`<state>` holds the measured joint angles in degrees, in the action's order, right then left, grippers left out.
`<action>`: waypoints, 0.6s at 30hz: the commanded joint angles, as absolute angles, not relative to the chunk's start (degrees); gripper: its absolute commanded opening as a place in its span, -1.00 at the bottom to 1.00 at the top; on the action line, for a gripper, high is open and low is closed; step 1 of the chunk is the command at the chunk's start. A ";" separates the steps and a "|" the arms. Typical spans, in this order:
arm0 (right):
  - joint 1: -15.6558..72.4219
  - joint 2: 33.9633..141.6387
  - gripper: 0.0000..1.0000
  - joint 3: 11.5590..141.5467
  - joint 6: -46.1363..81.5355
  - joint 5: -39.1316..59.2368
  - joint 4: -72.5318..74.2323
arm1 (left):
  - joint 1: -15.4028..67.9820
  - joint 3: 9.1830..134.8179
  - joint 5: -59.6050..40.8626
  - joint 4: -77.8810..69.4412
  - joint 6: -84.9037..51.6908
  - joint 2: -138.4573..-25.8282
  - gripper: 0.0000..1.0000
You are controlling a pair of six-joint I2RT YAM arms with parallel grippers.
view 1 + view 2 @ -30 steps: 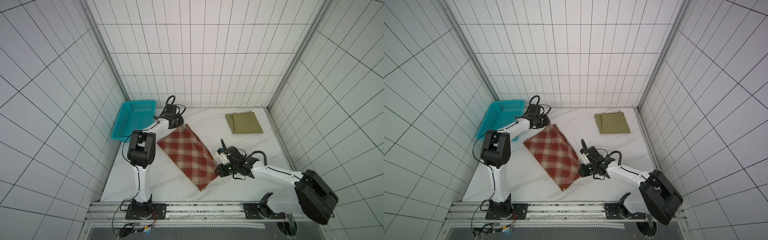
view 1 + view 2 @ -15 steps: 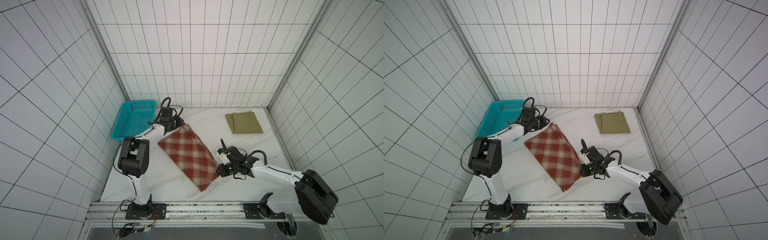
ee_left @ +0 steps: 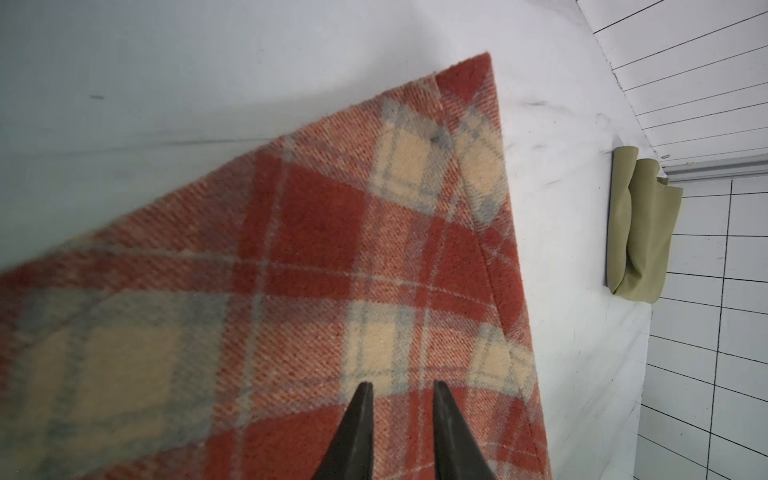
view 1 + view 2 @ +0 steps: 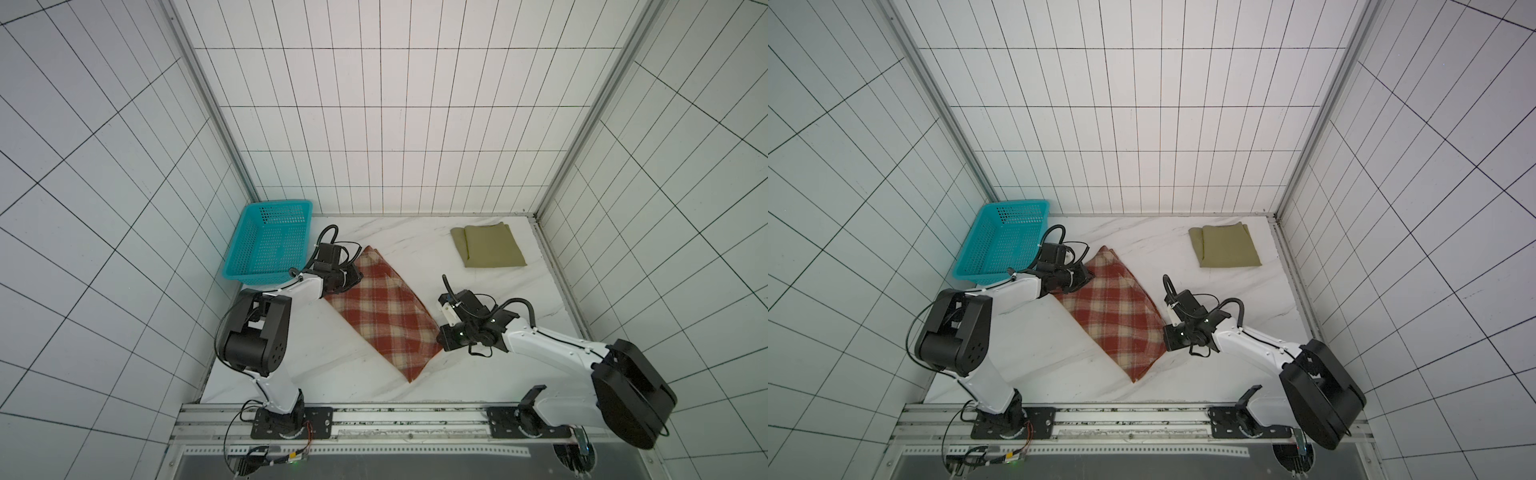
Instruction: Fold and stack the skirts
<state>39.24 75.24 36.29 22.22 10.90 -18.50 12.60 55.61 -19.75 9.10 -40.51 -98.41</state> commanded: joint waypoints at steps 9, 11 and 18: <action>34.77 75.96 -0.84 40.74 19.49 4.43 -18.09 | 12.44 52.06 -18.62 6.01 -39.79 -98.84 -0.56; 33.90 75.91 -0.55 40.80 19.80 2.70 -16.41 | 12.40 51.70 -18.85 5.63 -39.90 -98.41 -0.57; 33.40 67.49 -0.07 44.06 21.22 0.45 -19.70 | 12.39 51.22 -19.35 6.26 -39.12 -94.62 -0.57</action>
<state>33.87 72.03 36.84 20.53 2.35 -17.96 12.60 51.46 -19.38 7.53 -40.03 -97.47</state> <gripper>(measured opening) 0.464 0.217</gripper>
